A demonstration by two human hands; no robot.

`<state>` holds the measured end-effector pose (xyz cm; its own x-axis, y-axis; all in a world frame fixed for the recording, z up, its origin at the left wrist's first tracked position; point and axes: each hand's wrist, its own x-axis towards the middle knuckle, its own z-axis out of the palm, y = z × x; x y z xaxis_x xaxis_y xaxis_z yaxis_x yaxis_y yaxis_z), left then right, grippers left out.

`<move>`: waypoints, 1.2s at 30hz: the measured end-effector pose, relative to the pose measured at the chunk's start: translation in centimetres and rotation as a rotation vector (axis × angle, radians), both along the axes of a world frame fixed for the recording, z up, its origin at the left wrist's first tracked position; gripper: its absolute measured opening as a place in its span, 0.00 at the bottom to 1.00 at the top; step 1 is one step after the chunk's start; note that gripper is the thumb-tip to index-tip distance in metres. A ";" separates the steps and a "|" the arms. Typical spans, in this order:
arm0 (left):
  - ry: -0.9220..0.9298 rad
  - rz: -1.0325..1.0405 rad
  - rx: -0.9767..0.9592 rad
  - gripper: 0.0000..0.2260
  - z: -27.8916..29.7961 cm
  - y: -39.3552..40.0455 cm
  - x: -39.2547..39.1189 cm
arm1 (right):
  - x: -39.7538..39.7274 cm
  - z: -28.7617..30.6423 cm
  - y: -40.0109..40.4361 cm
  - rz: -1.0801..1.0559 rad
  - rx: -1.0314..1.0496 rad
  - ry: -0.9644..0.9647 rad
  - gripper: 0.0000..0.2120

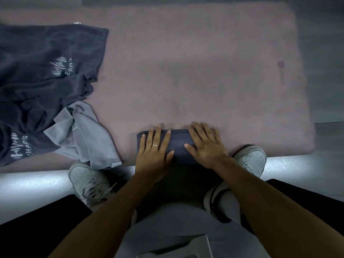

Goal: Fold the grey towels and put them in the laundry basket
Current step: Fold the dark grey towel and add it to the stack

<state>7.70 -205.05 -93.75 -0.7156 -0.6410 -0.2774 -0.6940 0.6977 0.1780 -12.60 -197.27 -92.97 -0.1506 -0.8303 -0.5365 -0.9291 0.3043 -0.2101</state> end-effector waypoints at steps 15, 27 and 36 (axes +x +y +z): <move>-0.178 -0.136 0.269 0.34 3.2 -7.6 -0.8 | -0.4 3.2 -6.3 0.148 0.157 -0.034 0.27; -0.257 -0.022 0.369 0.30 4.2 -7.4 -2.4 | 0.6 3.8 -5.5 0.115 0.180 -0.085 0.23; -0.311 -0.010 0.372 0.28 6.0 -6.2 -2.0 | 1.6 5.0 -2.6 0.144 0.020 -0.008 0.30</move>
